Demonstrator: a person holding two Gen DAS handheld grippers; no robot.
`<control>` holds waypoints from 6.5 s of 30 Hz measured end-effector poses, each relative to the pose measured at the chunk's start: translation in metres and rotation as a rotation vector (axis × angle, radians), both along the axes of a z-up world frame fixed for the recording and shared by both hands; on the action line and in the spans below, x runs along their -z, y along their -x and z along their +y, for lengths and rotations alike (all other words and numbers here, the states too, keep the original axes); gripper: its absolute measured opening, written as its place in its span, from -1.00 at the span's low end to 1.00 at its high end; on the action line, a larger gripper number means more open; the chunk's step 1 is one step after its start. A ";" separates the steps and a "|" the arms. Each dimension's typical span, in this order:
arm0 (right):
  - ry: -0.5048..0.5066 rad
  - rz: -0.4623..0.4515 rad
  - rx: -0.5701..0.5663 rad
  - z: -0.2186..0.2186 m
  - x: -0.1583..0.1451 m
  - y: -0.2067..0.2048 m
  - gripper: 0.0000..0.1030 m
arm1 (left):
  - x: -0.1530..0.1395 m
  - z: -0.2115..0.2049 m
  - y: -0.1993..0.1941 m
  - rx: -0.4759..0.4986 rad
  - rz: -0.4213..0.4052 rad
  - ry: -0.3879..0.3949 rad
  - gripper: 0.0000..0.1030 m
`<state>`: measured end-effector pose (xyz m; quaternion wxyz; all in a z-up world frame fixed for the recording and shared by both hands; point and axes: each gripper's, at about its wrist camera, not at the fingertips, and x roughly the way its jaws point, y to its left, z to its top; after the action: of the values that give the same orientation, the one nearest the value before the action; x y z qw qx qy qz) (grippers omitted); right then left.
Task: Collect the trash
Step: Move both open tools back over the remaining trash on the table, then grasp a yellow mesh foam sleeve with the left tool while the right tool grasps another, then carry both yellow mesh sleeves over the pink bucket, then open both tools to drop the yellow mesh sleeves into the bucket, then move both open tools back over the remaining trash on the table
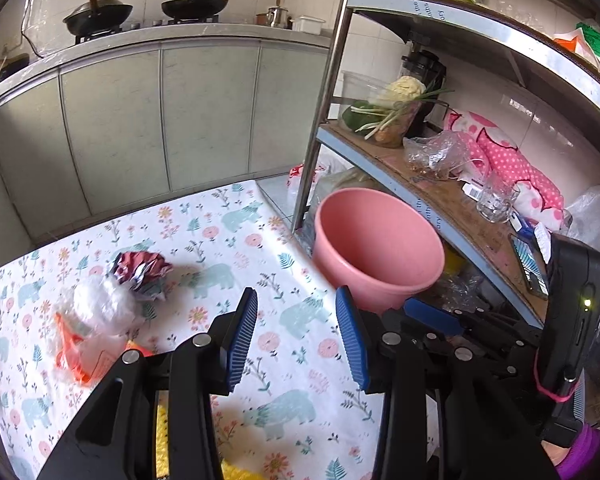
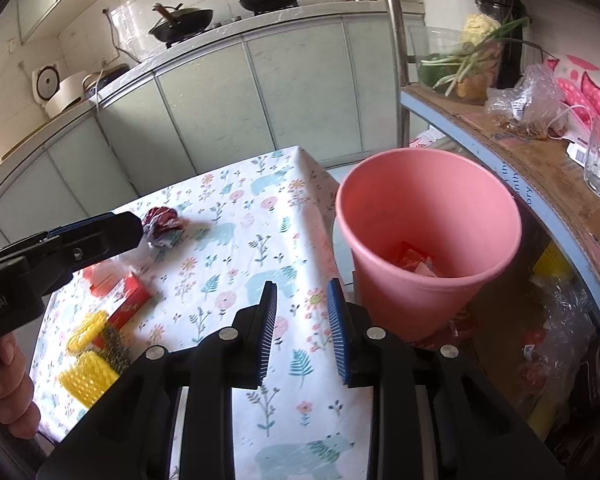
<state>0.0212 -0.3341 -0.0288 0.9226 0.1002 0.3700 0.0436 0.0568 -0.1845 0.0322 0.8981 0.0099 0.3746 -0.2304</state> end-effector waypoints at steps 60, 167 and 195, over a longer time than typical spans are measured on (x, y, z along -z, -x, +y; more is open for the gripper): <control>-0.062 0.162 -0.667 0.133 0.036 0.016 0.02 | 0.070 0.143 0.056 0.053 -0.003 -0.123 -0.22; -0.095 -0.057 0.201 -0.111 0.030 -0.049 -0.44 | 0.028 -0.108 -0.113 0.096 0.177 0.206 -0.34; -0.145 -0.170 -0.174 0.011 -0.043 -0.009 -0.44 | -0.056 0.184 0.001 -0.279 0.011 0.129 -0.32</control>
<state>0.0301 -0.3229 0.0141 0.9337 0.1299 0.2938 0.1584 0.0559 -0.0001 0.0878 0.9181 -0.1012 0.3616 -0.1271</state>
